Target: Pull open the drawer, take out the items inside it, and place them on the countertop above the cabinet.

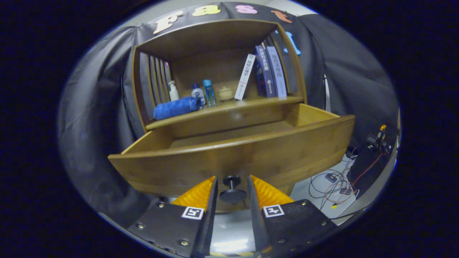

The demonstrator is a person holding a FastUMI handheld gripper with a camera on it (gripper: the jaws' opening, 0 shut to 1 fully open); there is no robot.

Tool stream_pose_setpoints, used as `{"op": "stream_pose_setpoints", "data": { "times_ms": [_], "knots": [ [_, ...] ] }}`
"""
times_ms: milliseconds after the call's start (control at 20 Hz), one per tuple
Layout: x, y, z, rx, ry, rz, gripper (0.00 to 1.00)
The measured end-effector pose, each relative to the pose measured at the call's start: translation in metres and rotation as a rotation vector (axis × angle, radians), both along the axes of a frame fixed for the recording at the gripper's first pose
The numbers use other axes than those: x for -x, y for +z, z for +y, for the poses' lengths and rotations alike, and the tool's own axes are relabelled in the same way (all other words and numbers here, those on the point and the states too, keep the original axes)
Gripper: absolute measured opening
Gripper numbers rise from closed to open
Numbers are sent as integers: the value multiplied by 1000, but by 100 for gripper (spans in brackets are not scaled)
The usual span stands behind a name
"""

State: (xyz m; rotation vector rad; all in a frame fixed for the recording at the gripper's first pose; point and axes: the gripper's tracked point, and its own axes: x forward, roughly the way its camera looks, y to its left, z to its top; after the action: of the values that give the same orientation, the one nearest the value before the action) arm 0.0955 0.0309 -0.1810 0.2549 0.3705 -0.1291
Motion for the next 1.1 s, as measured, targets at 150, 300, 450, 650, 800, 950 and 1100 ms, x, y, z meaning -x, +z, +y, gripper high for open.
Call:
{"op": "stream_pose_setpoints", "data": {
  "times_ms": [150, 300, 450, 650, 800, 950, 1100],
  "knots": [
    [-7, 38, -16, 4, -114, -69, 46],
    [-27, 61, -10, -17, -138, -67, 46],
    [-64, 61, -9, -13, -115, 22, 46],
    [-113, 28, -16, -6, -106, 249, 46],
    [-141, -1, -21, 21, -82, 401, 46],
    [-147, -32, -26, 33, -82, 566, 46],
    [-147, -59, -28, 1, -74, 673, 46]
  ]
}}
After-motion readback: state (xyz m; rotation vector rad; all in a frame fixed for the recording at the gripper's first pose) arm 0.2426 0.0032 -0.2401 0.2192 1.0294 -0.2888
